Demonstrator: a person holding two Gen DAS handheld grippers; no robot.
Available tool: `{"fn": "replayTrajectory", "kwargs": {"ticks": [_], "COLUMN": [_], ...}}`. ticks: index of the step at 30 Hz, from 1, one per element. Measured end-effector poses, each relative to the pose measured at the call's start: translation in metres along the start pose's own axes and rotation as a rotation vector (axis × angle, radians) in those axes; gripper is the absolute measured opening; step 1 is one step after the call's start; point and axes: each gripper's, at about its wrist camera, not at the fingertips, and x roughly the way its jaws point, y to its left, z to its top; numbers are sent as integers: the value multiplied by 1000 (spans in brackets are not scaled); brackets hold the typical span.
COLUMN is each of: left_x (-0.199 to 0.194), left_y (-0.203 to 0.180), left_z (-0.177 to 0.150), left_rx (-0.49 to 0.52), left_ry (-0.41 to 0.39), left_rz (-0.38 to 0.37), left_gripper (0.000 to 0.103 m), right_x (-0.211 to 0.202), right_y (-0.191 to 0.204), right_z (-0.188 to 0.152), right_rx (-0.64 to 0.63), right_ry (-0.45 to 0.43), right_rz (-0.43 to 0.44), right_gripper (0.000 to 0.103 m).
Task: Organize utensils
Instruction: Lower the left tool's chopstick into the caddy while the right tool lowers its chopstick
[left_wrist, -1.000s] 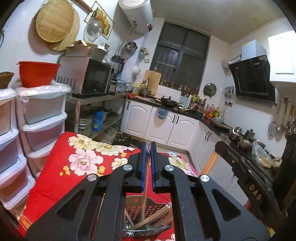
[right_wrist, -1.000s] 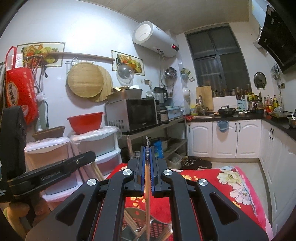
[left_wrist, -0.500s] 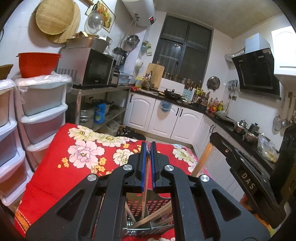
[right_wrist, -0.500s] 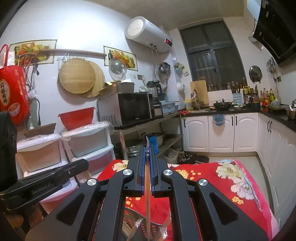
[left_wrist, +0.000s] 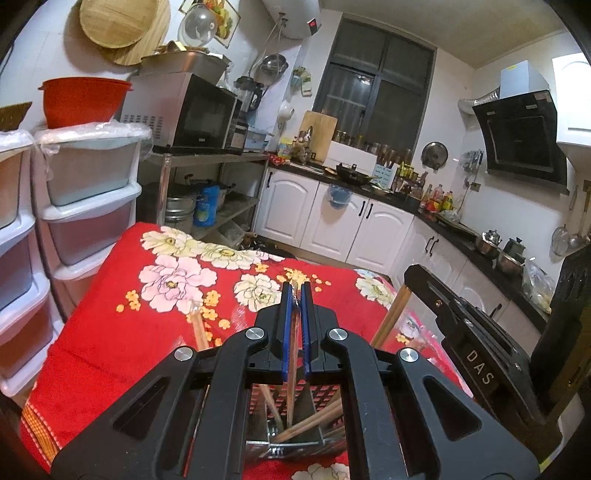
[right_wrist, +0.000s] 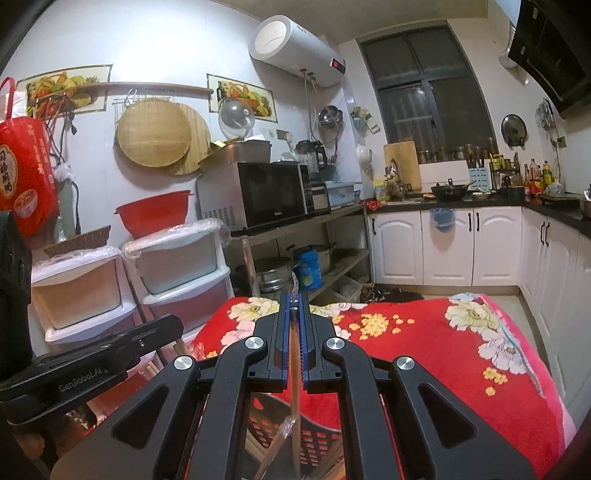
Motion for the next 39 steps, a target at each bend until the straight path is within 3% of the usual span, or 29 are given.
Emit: {"fn": "replayTrajectory", "kwargs": {"ticks": [14,34,39], "left_x": [5,0,-5], "left_y": [12,23,25], "left_z": [-18,-34,-37], "left_rx": [-22,-37,-42], "left_ry": [29,74,85], "left_rz": [9,29,38], "left_gripper": [1,1,9], "right_x": [4,-9,-15], "right_y": [3,-10,-12], "right_z": [-24,-30,-30], "right_rx": [-7,-3,6], "right_ry": [50,123,130], "right_rz": [-8,-86,-88], "right_gripper": [5,5,5]}}
